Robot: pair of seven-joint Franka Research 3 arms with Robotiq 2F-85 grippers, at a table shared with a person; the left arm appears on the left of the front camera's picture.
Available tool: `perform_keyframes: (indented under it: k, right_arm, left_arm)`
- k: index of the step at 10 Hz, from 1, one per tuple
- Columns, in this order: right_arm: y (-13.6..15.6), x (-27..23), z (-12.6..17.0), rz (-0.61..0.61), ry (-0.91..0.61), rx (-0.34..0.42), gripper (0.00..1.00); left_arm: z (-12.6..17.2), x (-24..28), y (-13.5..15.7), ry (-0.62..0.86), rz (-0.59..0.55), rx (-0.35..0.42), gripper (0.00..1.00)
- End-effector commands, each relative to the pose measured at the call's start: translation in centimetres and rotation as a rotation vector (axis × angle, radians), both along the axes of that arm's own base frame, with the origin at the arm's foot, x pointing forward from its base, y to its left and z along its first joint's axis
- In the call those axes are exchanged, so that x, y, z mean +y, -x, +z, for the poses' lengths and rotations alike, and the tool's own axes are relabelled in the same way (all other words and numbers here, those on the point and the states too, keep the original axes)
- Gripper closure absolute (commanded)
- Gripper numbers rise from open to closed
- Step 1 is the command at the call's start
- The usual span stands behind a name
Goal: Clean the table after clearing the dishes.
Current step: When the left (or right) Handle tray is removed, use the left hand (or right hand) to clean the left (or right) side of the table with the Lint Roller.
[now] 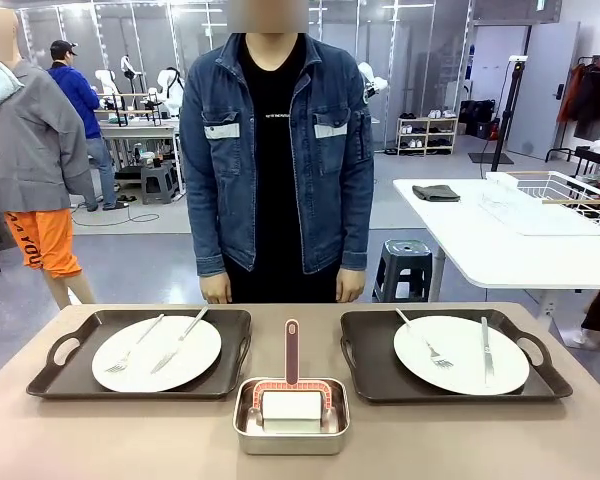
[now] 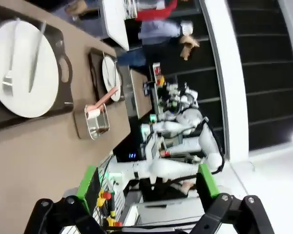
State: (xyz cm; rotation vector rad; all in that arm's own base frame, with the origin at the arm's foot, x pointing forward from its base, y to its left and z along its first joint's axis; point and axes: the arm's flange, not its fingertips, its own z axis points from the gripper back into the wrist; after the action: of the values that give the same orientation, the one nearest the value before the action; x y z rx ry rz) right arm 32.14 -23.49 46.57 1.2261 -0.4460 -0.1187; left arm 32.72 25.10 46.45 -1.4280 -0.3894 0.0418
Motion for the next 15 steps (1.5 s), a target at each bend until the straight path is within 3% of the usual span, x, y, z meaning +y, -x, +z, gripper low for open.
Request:
perform_keyframes:
  k: [1, 3, 4, 5, 15]
  right_arm:
    - [2.6, -2.9, -2.3, -0.070, -0.007, 0.014, 0.00]
    - [3.3, -3.6, -2.7, -0.108, 0.012, 0.045, 0.00]
    - [4.1, -4.7, -2.4, -0.112, -0.015, 0.036, 0.00]
    - [4.1, -4.7, -2.4, -0.112, -0.015, 0.036, 0.00]
    - [4.1, -4.7, -2.4, -0.112, -0.015, 0.036, 0.00]
  left_arm:
    - [-0.1, 1.9, 1.2, 0.048, 0.059, -0.011, 0.00]
    - [0.1, 3.1, 3.1, 0.061, 0.149, -0.037, 0.00]
    - [0.2, 2.2, 2.0, -0.003, 0.160, -0.029, 0.00]
    - [-0.5, 3.6, 3.1, 0.041, 0.118, -0.008, 0.00]
    - [-0.5, 3.6, 3.1, 0.041, 0.118, -0.008, 0.00]
